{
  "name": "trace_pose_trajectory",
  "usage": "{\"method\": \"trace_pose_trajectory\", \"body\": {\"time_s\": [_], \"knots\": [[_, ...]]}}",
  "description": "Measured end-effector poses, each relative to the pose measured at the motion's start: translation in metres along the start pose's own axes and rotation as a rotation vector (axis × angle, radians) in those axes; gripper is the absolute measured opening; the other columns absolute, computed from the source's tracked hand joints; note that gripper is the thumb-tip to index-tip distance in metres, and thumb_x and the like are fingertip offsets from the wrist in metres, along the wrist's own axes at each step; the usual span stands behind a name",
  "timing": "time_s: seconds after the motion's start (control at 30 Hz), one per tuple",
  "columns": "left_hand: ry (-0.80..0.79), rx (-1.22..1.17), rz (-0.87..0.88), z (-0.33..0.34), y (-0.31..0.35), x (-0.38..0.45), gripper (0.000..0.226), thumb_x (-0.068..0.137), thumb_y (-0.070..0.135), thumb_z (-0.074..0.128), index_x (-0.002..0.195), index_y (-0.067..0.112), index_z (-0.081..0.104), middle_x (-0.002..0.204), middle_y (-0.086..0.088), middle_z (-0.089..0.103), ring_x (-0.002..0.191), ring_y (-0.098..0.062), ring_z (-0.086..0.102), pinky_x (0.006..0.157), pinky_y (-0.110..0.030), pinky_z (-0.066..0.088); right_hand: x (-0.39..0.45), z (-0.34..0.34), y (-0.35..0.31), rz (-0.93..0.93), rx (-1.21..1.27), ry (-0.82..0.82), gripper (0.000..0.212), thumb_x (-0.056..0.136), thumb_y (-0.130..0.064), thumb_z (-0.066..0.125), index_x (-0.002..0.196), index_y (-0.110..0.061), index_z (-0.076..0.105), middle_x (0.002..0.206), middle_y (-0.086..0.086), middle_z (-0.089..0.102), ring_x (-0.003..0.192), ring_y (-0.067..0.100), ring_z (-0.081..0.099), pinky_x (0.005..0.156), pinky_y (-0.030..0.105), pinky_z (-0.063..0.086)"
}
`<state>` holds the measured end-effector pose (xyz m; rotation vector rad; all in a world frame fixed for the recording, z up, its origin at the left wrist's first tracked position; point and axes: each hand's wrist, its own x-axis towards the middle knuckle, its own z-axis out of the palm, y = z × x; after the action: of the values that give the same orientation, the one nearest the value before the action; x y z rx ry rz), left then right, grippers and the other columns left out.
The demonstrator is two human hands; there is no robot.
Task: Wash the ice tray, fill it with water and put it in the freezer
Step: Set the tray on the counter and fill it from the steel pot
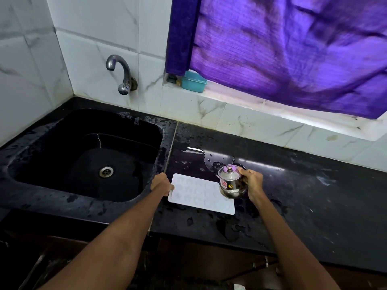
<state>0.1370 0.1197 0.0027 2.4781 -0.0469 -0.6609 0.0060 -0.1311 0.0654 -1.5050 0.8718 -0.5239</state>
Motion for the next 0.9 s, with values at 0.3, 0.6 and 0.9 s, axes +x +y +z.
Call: {"method": "trace_pose_trajectory", "body": {"time_s": [0.3, 0.6, 0.9], "knots": [[-0.003, 0.008, -0.005, 0.0008, -0.0001, -0.0004, 0.042, 0.078, 0.020, 0.075, 0.113, -0.001, 0.064, 0.115, -0.017, 0.068, 0.105, -0.030, 0.067, 0.087, -0.040, 0.057, 0.0003, -0.0019, 0.0096, -0.037, -0.051, 0.007, 0.040, 0.075, -0.006, 0.071, 0.046, -0.011, 0.043, 0.044, 0.000, 0.043, 0.047, 0.013, 0.039, 0.049, 0.023, 0.033], [0.005, -0.002, 0.002, 0.0010, -0.0004, -0.0004, 0.041, 0.079, 0.019, 0.074, 0.113, 0.000, 0.064, 0.117, -0.017, 0.067, 0.107, -0.031, 0.066, 0.087, -0.040, 0.057, -0.0005, -0.0033, 0.0110, -0.050, -0.045, 0.004, 0.044, 0.076, -0.005, 0.069, 0.046, -0.014, 0.038, 0.041, -0.005, 0.035, 0.040, 0.007, 0.032, 0.046, 0.020, 0.026], [0.011, -0.006, -0.004, 0.0020, 0.0003, 0.0005, 0.041, 0.079, 0.017, 0.074, 0.114, -0.001, 0.063, 0.118, -0.017, 0.066, 0.106, -0.031, 0.066, 0.085, -0.040, 0.057, 0.0007, -0.0051, 0.0110, -0.060, -0.068, 0.011, 0.039, 0.076, -0.006, 0.070, 0.048, -0.011, 0.043, 0.053, 0.006, 0.043, 0.049, 0.015, 0.038, 0.051, 0.024, 0.032]]}}
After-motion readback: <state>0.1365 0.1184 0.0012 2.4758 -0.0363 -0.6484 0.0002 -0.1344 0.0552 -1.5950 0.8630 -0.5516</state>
